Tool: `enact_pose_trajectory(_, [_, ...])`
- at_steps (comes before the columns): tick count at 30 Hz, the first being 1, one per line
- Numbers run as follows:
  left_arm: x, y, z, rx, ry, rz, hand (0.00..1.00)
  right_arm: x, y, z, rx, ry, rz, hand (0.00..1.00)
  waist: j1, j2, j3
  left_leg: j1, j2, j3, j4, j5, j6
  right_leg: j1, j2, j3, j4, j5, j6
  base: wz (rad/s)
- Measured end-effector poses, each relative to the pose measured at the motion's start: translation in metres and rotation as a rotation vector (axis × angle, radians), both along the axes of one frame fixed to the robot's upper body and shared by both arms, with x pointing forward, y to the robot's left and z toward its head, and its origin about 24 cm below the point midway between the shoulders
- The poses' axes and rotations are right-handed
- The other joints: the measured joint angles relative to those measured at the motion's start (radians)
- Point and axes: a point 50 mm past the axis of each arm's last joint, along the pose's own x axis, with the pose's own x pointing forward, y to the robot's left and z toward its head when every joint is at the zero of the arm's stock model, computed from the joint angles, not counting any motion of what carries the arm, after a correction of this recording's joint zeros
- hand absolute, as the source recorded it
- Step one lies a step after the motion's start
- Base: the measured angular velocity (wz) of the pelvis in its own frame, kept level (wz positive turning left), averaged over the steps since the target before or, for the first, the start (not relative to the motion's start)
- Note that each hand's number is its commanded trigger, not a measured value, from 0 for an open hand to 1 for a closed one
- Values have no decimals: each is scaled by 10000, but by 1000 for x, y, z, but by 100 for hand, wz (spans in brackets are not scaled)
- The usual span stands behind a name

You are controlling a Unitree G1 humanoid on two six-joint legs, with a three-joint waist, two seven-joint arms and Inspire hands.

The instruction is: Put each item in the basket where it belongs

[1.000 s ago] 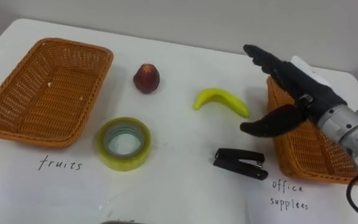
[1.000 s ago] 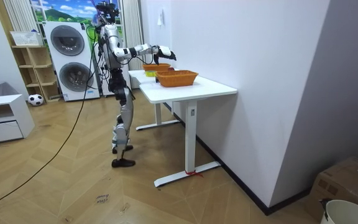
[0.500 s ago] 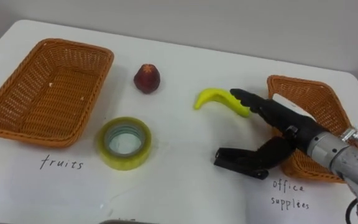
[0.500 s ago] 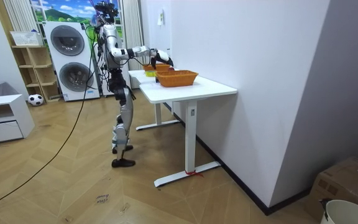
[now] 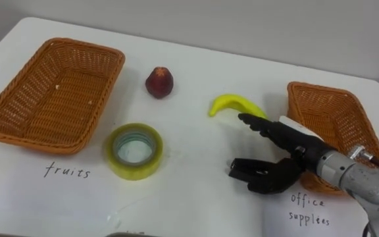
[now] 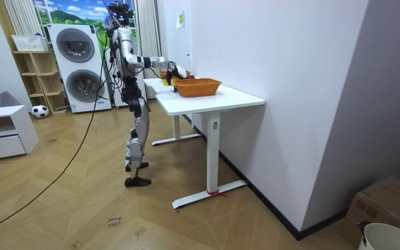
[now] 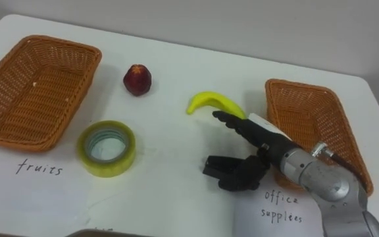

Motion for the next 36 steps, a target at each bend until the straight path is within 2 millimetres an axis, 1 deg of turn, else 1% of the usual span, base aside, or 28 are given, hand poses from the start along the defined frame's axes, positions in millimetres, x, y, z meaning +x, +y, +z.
enact_pose_trajectory(8, [2,0,0,60,-70,-52,0,-1,4,-6,-749,175,243,0,32,-31,-1,1,-3,3,1,0,0,1,-3,-14,4,0,0,0])
enact_pose_trajectory(10, [3,-2,0,51,-35,-196,0,-2,6,-7,-902,205,321,0,82,-13,11,-2,3,3,-1,0,0,-3,-3,-16,4,0,0,0])
enact_pose_trajectory(14, [3,-3,-1,41,36,-204,0,-2,4,-11,-1659,326,243,0,203,-3,19,-11,-4,4,-19,-2,0,-11,1,-28,8,1,0,0])
enact_pose_trajectory(22, [-1,-2,-2,83,155,-165,0,-4,2,-14,-2376,533,323,0,218,32,36,-29,-10,-5,-25,-2,-1,-24,4,-23,7,0,0,0])
enact_pose_trajectory(24, [-2,-2,-2,90,170,-157,0,-4,3,-15,-2511,555,320,0,216,8,13,-33,-9,-16,-22,-2,-1,-22,5,-15,8,1,0,0])
enact_pose_trajectory(28, [-3,-2,-2,157,330,-103,0,-5,4,-17,-2548,594,293,0,214,14,-6,-22,-7,-22,-18,-2,-1,-8,5,-2,7,1,0,0])
enact_pose_trajectory(36, [-4,-1,-2,221,480,-56,0,-6,5,-20,-2672,683,68,0,215,114,-61,-21,-6,-25,2,-2,-1,9,6,-10,8,1,0,0])
